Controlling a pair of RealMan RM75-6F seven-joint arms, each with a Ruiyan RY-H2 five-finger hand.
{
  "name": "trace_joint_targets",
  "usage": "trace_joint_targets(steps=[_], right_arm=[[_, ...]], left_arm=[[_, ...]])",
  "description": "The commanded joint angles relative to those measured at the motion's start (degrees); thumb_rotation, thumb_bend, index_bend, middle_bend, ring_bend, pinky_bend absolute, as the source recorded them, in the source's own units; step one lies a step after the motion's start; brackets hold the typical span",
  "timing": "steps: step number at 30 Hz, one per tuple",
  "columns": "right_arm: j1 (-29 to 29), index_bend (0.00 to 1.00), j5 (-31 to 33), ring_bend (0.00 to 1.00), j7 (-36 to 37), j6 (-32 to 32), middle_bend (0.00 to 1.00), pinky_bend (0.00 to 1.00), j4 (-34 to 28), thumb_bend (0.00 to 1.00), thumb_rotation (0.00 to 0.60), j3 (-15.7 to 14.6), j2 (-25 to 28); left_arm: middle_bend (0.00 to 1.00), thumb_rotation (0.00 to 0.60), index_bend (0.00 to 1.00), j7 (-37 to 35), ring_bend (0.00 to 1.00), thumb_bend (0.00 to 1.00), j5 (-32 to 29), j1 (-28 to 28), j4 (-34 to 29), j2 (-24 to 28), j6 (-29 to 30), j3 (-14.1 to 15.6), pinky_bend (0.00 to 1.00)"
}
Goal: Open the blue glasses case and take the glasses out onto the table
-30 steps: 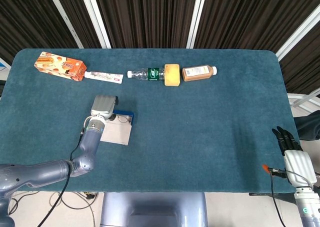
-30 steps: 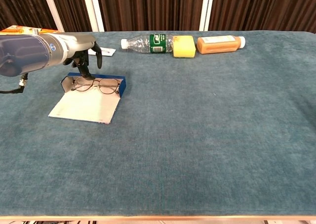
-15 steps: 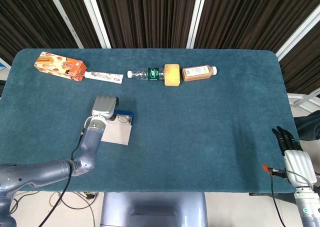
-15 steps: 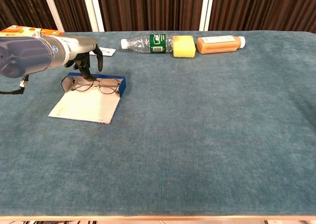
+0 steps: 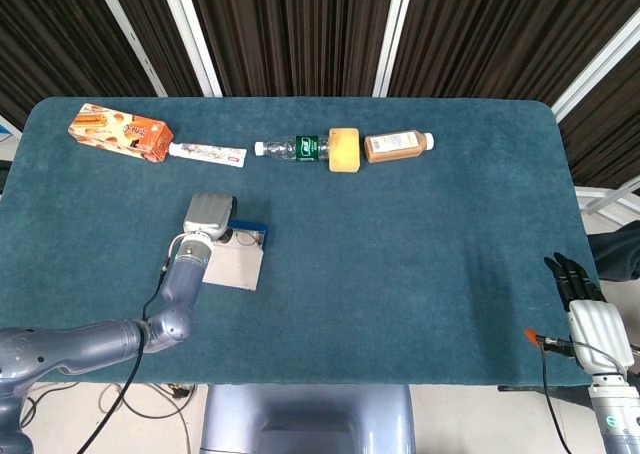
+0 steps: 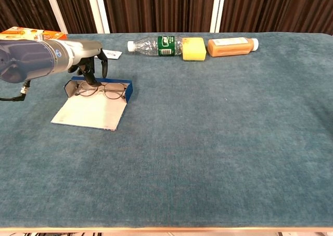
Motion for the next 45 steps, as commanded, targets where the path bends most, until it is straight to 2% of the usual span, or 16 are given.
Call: trace_joint_targets(steps=[1, 9, 17, 33, 38, 45], right_arm=[[0.0, 0.0, 0.05, 0.0, 0.02, -0.03, 0.0, 0.21, 0.0, 0.22, 0.6, 0.01, 0.0], [0.0, 0.0, 0.09, 0.0, 0.03, -0.08, 0.0, 0.21, 0.02, 0.22, 0.6, 0.0, 0.0], [-0.05, 0.0, 0.08, 0.0, -0.02, 0.0, 0.0, 0.21, 0.01, 0.22, 0.6, 0.0, -0.01], [-0.15, 0.0, -0.18, 0.0, 0.19, 0.35, 0.0, 0.21, -0.06, 0.22, 0.6, 0.02, -0.01], [-0.22, 0.0, -0.23, 0.0, 0.5, 0.45, 0.0, 0.21, 0.02, 0.22, 0.6, 0.01, -0.01], [-0.24, 0.0, -0.44, 0.0, 0.86, 0.43, 0.0, 0.21, -0.11, 0.22, 0.6, -0.09, 0.16]], left_arm=[[1.0, 0.6, 0.46, 0.01, 0.75, 0.35, -0.15, -0.01, 0.11, -0.08, -0.08, -0.01, 0.79], [1.0, 0.6, 0.49, -0.35, 0.75, 0.4, -0.19, 0.06, 0.16, -0.19, -0.13, -0.16, 0.79], [1.0, 0.6, 0.51, -0.77, 0.75, 0.4, 0.41, 0.22, -0.11, 0.03, 0.54, -0.42, 0.79], [1.0, 0.6, 0.58, -0.95, 0.75, 0.4, 4.04, 1.53, -4.2, 1.24, 5.65, -0.27, 0.79], [1.0, 0.6, 0.59, -1.37, 0.75, 0.41, 6.79, 2.31, -5.15, 1.23, 8.28, 0.07, 0.79], [1.0, 0.6, 0.61, -1.74, 0.75, 0.41, 12.71, 4.12, -5.81, 0.53, 12.45, 1.99, 0.79]])
